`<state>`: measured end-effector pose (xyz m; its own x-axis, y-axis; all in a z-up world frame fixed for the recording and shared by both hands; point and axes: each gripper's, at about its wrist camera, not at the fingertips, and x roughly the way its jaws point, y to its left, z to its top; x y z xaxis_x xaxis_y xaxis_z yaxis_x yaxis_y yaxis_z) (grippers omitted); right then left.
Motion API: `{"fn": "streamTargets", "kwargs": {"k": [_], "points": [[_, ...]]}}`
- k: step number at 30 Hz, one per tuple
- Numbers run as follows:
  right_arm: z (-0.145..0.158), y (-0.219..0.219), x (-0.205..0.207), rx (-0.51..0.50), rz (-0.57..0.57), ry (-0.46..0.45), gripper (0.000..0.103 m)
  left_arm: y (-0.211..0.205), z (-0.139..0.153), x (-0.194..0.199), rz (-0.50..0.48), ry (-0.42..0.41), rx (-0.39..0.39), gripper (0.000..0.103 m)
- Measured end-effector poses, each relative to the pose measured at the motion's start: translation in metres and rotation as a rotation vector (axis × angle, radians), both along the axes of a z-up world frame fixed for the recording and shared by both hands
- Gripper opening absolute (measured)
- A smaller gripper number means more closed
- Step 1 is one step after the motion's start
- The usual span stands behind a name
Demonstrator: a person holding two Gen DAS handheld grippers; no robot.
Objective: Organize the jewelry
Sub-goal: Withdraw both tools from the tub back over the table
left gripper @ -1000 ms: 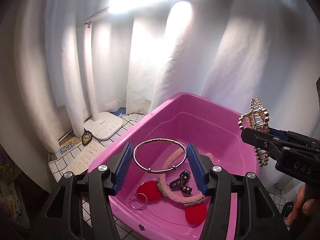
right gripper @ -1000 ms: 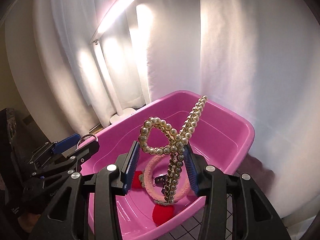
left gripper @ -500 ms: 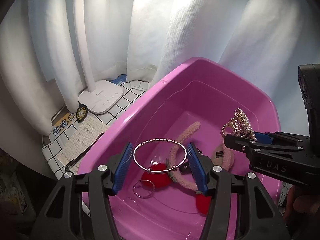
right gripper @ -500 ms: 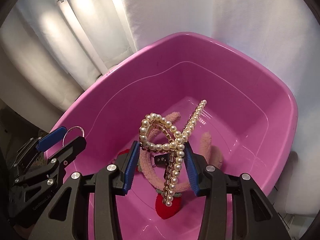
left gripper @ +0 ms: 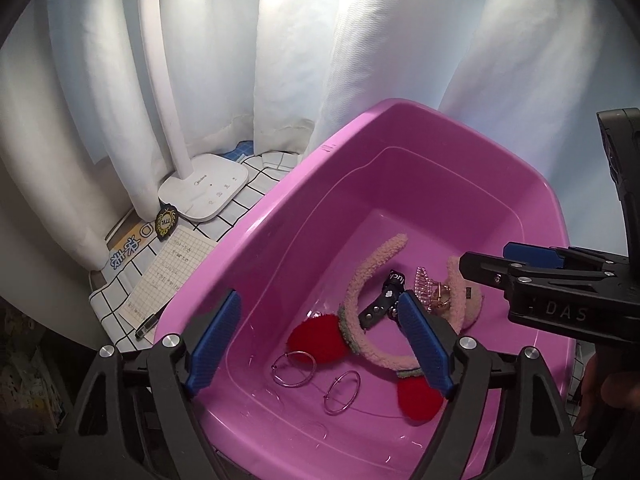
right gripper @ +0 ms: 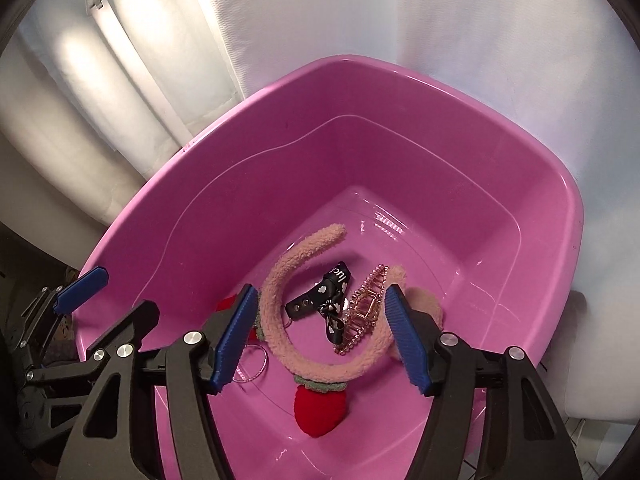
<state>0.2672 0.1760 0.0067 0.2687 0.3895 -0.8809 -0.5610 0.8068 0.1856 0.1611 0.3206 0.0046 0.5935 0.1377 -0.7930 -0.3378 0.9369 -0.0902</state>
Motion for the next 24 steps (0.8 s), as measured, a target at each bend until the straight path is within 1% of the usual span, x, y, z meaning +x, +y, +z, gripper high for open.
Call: {"fn": "streamTargets", "kwargs": {"k": [3, 10, 14, 15, 18, 24], "points": [[0.001, -0.001, -0.002, 0.000, 0.000, -0.003, 0.063, -0.001, 0.000, -0.002, 0.005, 0.000, 0.003, 0.084], [0.002, -0.006, -0.006, 0.006, -0.006, -0.009, 0.063, -0.005, 0.002, -0.008, 0.005, 0.000, 0.003, 0.084], [0.005, -0.006, -0.008, 0.002, -0.007, -0.022, 0.063, -0.005, 0.004, -0.012, 0.004, -0.006, 0.010, 0.087], [0.005, -0.006, -0.009, 0.002, -0.007, -0.024, 0.063, -0.005, 0.006, -0.013, 0.005, -0.009, 0.012, 0.088], [0.008, -0.006, -0.012, 0.001, -0.004, -0.031, 0.070, -0.003, 0.009, -0.017, 0.011, -0.018, 0.015, 0.091], [0.013, -0.009, -0.017, 0.005, -0.007, -0.044, 0.070, -0.003, 0.015, -0.025, 0.015, -0.033, 0.029, 0.094]]}}
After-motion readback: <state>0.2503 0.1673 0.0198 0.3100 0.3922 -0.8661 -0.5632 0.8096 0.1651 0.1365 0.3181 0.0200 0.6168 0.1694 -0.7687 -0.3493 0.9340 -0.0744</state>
